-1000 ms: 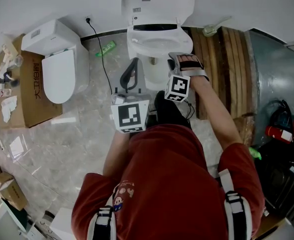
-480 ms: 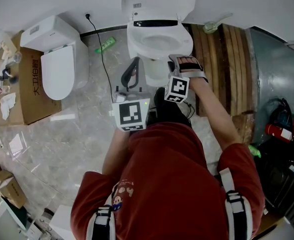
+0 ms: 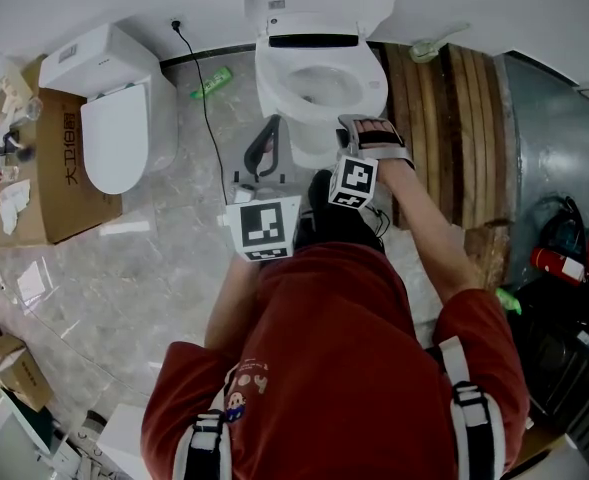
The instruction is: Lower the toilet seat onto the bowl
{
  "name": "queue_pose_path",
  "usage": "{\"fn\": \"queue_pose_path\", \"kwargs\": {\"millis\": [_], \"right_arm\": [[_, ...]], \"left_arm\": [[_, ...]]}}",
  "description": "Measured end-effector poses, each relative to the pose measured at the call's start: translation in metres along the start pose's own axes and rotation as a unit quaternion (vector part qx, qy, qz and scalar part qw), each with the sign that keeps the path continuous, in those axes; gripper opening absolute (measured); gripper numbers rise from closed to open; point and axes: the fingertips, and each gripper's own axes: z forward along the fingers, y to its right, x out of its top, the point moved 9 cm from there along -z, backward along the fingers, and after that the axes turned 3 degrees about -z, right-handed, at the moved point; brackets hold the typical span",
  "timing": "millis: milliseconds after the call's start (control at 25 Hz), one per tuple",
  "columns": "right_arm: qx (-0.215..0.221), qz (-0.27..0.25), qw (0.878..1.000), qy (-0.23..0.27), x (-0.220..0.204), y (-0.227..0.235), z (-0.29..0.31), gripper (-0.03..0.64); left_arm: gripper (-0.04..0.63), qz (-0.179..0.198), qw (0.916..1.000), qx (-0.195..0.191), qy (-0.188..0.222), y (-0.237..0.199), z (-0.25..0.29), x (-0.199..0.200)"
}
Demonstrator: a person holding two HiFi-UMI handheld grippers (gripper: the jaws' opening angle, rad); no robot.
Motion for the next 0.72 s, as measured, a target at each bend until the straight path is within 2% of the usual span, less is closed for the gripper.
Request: {"fn": "queue_pose_path", "kwargs": {"millis": [160, 720], "right_arm": [[0.024, -0.002, 1.000, -0.012, -0.003, -0.008, 0.014, 0.129], [0.090, -0.011, 0.996, -0.007, -0.001, -0.035, 0.032, 0.160]], "left_arm": [[0.012, 0.001, 1.0000, 0.005, -0.006, 0.000, 0.000, -0.003], [0.012, 0.001, 0.9985, 0.022, -0.050, -0.009, 0.003, -0.028]]}}
